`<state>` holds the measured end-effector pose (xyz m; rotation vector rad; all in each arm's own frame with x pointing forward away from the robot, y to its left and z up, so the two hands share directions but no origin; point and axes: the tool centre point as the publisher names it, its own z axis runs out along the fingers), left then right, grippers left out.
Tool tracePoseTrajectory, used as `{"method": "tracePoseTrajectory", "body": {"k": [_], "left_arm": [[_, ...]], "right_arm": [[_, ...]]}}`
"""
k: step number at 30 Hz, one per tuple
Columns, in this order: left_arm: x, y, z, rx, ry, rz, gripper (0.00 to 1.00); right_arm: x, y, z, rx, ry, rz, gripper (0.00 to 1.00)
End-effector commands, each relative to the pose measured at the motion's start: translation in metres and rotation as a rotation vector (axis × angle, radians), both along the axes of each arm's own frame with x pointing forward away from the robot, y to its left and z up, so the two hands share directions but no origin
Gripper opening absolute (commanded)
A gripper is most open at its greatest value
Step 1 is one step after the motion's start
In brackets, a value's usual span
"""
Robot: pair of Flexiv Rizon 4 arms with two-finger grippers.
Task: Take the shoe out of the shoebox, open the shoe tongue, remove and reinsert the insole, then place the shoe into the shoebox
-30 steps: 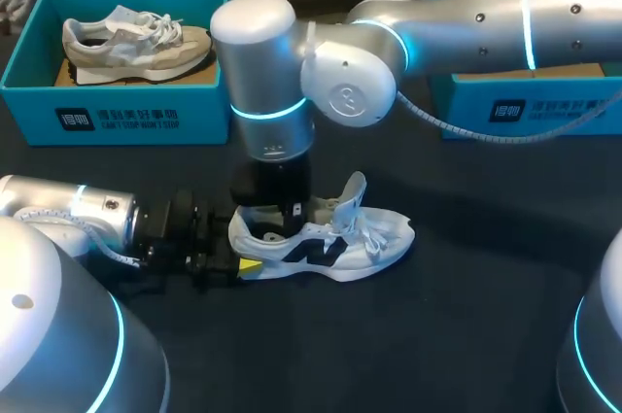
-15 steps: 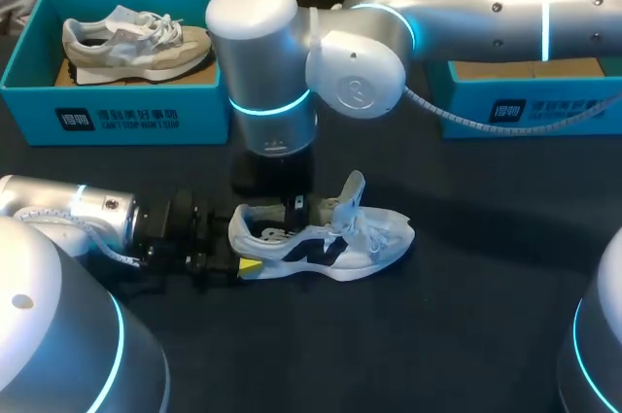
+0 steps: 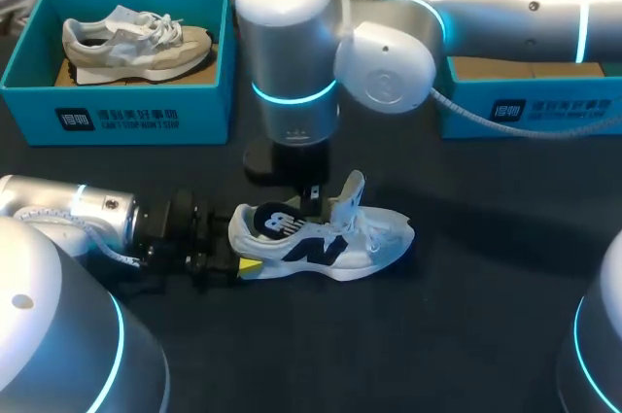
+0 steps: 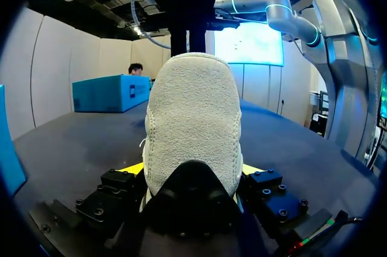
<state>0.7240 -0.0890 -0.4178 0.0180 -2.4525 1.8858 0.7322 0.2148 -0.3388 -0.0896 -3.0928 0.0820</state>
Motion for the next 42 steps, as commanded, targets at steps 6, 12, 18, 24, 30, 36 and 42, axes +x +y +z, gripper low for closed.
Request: {"method": "tracePoseTrajectory", "body": {"k": [6,12,18,24,30,36,42], "left_arm": [[0.0,0.0,-0.002,0.001,-0.001,0.004,0.0],[0.0,0.0,-0.002,0.001,-0.001,0.004,0.0],[0.0,0.0,-0.002,0.001,-0.001,0.004,0.0],[0.0,0.0,-0.002,0.001,-0.001,0.004,0.0],[0.0,0.0,-0.002,0.001,-0.001,0.004,0.0],[0.0,0.0,-0.002,0.001,-0.001,0.004,0.0],[0.0,0.0,-0.002,0.001,-0.001,0.004,0.0]], "right_arm": [[0.005,0.006,0.01,0.033,0.032,0.076,0.0],[0.008,0.013,0.017,0.055,0.051,0.131,0.0],[0.007,0.027,0.023,0.089,0.091,0.208,0.0],[0.005,0.04,0.027,0.105,0.144,0.289,0.0],[0.005,0.051,0.026,0.093,0.187,0.34,0.0],[0.012,0.055,0.022,0.091,0.198,0.343,0.0],[0.018,0.054,0.019,0.123,0.224,0.341,0.0]]}}
